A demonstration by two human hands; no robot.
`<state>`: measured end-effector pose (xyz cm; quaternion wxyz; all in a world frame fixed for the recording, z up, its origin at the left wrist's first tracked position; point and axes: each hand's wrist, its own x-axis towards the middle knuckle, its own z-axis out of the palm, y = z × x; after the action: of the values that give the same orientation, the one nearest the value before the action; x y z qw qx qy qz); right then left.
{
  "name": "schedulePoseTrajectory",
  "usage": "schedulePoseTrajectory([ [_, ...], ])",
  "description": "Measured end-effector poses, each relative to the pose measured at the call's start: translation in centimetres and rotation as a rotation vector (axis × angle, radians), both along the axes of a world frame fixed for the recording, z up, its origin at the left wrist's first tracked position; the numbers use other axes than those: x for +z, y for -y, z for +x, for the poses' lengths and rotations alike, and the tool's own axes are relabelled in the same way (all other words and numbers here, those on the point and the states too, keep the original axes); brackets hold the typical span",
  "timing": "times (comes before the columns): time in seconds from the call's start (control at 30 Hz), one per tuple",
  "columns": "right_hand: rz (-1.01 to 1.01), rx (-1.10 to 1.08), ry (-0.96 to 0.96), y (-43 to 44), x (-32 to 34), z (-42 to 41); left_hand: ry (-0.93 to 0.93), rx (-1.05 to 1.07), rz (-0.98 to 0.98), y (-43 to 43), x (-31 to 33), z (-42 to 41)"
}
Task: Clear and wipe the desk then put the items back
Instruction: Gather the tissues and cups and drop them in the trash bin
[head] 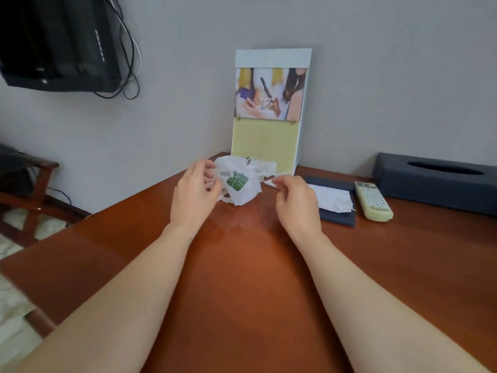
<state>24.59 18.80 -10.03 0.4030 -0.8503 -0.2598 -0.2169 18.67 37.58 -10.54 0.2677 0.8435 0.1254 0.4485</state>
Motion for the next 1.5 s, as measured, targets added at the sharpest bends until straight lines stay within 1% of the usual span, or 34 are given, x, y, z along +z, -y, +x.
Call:
schedulePoseTrajectory([
  [0.07, -0.086, -0.029, 0.003, -1.4, 0.1, 1.9, 0.049, 0.000, 0.022, -1.1, 0.4, 1.4],
  [0.13, -0.170, -0.062, -0.037, -2.4, 0.0, 3.4, 0.032, 0.013, 0.054, -2.5, 0.5, 2.2],
  [0.2, -0.214, -0.080, -0.097, -3.2, 0.0, 4.7, -0.060, 0.035, 0.046, -3.8, 0.1, 2.7],
  [0.27, -0.273, -0.077, -0.148, -3.8, 0.0, 5.5, -0.195, 0.041, 0.007, -4.8, -0.5, 2.8],
  [0.33, -0.387, -0.078, -0.177, -4.1, -0.2, 5.9, -0.290, -0.034, 0.038, -5.0, -0.8, 2.9],
  [0.4, -0.454, -0.097, -0.164, -4.3, -0.2, 6.1, -0.332, -0.135, 0.123, -4.6, -0.7, 3.0],
  [0.47, -0.451, -0.131, -0.123, -4.1, 0.0, 6.0, -0.382, -0.191, 0.144, -4.3, -0.6, 2.8],
  [0.5, -0.451, -0.147, -0.100, -4.0, 0.0, 6.0, -0.388, -0.205, 0.136, -4.2, -0.6, 2.6],
  [0.57, -0.449, -0.164, -0.054, -3.7, 0.2, 5.9, -0.339, -0.204, 0.140, -4.1, -0.6, 2.5],
  [0.63, -0.334, -0.180, -0.011, -3.4, 0.3, 6.0, -0.249, -0.176, 0.133, -4.0, -0.5, 2.4],
  [0.73, 0.011, -0.239, 0.059, -3.1, 0.9, 6.4, -0.127, -0.110, 0.027, -4.0, -0.3, 2.2],
  [0.8, 0.247, -0.263, 0.054, -2.7, 1.5, 6.6, -0.095, -0.053, -0.009, -3.9, -0.1, 2.2],
  [0.83, 0.328, -0.250, 0.063, -2.6, 1.9, 6.5, -0.095, -0.030, -0.005, -3.8, -0.1, 2.2],
  [0.9, 0.401, -0.171, 0.077, -2.8, 2.5, 6.0, -0.111, -0.018, 0.027, -3.6, -0.1, 2.1],
  [0.93, 0.400, -0.091, 0.062, -3.1, 2.8, 5.5, -0.122, -0.027, 0.042, -3.4, 0.0, 2.0],
  [0.97, 0.371, 0.012, 0.027, -3.5, 3.0, 4.9, -0.130, -0.041, 0.049, -3.2, 0.1, 2.0],
  [1.0, 0.300, 0.121, -0.022, -3.8, 3.1, 4.2, -0.133, -0.066, 0.039, -3.1, 0.1, 2.0],
  [1.07, 0.046, 0.284, -0.130, -4.1, 3.0, 2.7, -0.138, -0.166, -0.011, -3.0, 0.1, 2.1],
  [1.13, -0.207, 0.312, -0.190, -3.9, 2.5, 1.9, -0.153, -0.279, -0.062, -3.0, 0.1, 2.1],
  [1.17, -0.292, 0.276, -0.184, -3.8, 2.2, 2.0, -0.155, -0.304, -0.089, -3.0, 0.0, 2.1],
  [1.2, -0.333, 0.230, -0.165, -3.7, 2.0, 2.3, -0.139, -0.299, -0.117, -3.1, 0.0, 2.2],
  [1.23, -0.322, 0.191, -0.148, -3.7, 1.7, 2.8, -0.106, -0.268, -0.144, -3.3, 0.0, 2.3],
  [1.27, -0.267, 0.159, -0.136, -3.6, 1.5, 3.3, -0.072, -0.216, -0.164, -3.4, -0.1, 2.4],
  [1.33, -0.085, 0.106, -0.123, -3.6, 1.4, 4.0, -0.081, -0.112, -0.191, -3.7, -0.1, 2.5],
  [1.4, 0.115, 0.051, -0.115, -3.4, 1.5, 4.5, -0.192, -0.076, -0.200, -4.0, -0.3, 2.6],
  [1.5, 0.424, -0.016, -0.155, -2.7, 2.1, 5.0, -0.404, -0.106, -0.141, -4.0, -0.4, 2.7],
])
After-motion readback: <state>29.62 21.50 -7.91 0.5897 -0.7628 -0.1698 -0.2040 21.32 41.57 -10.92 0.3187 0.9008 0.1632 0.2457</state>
